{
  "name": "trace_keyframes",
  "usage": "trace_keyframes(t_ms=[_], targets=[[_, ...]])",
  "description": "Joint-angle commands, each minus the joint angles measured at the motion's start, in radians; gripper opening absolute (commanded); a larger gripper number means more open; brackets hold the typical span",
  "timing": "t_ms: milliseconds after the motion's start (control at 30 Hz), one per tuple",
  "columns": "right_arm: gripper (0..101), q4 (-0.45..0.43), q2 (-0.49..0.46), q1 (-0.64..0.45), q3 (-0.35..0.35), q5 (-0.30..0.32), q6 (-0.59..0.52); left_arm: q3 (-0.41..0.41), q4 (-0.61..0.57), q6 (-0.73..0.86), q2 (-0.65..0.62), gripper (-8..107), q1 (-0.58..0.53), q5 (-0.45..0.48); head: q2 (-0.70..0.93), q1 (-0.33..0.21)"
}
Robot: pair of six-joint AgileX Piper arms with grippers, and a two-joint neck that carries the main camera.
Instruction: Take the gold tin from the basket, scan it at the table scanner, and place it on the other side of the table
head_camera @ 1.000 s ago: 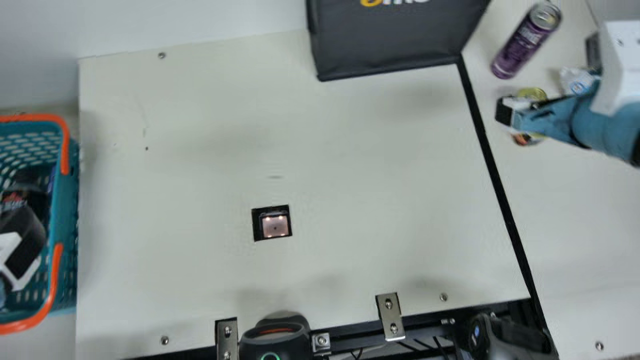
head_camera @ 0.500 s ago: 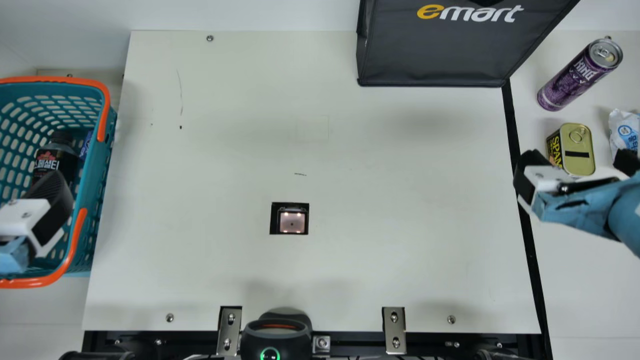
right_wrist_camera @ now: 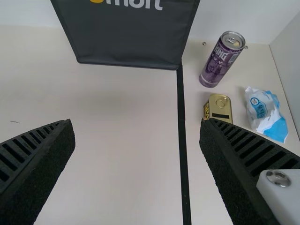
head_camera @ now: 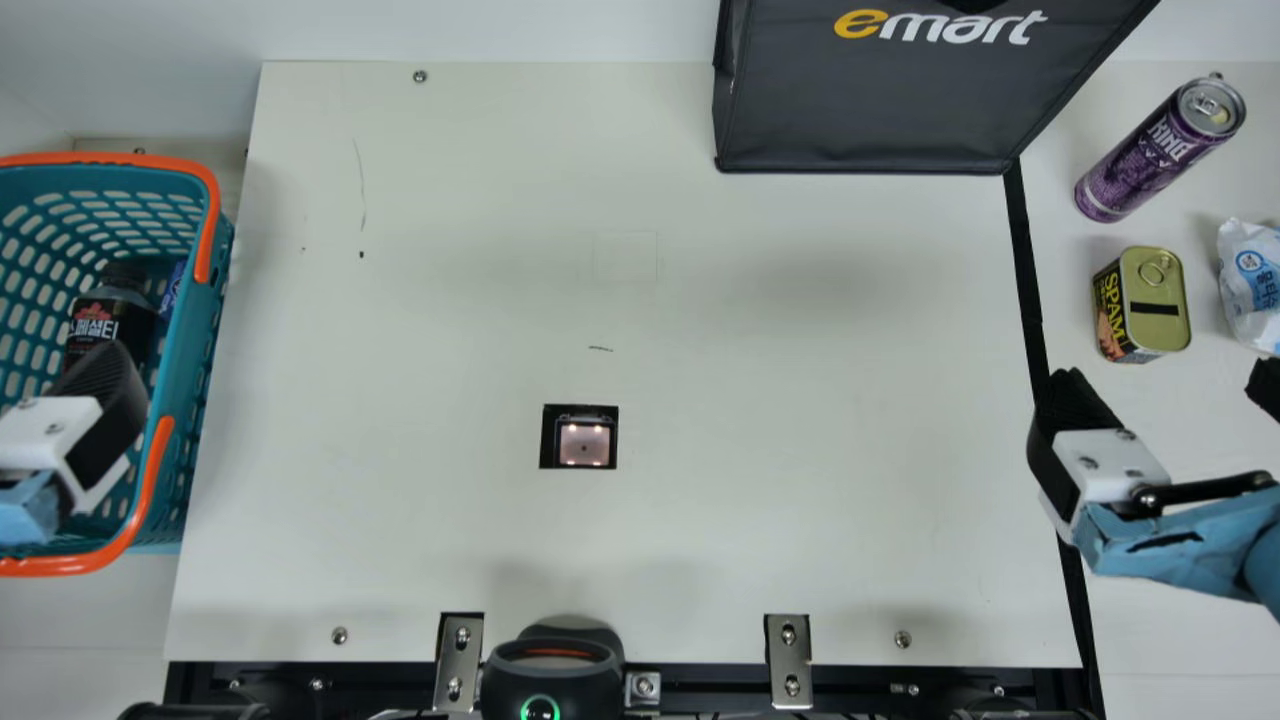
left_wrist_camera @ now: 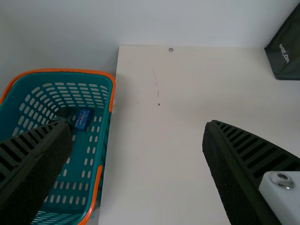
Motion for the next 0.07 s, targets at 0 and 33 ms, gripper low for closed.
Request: trace_keyframes(t_ms=[0,33], targets=[[95,0.0,0.0,0.0,0.0,0.0,0.0,0.0,0.0,0.0,0.0,90,0.0,0.0,0.002,-0.029],[95,0.0,0.0,0.0,0.0,-0.001,0.0,0.0,0.0,0.0,0.0,90,0.0,0.0,0.002,-0.029]])
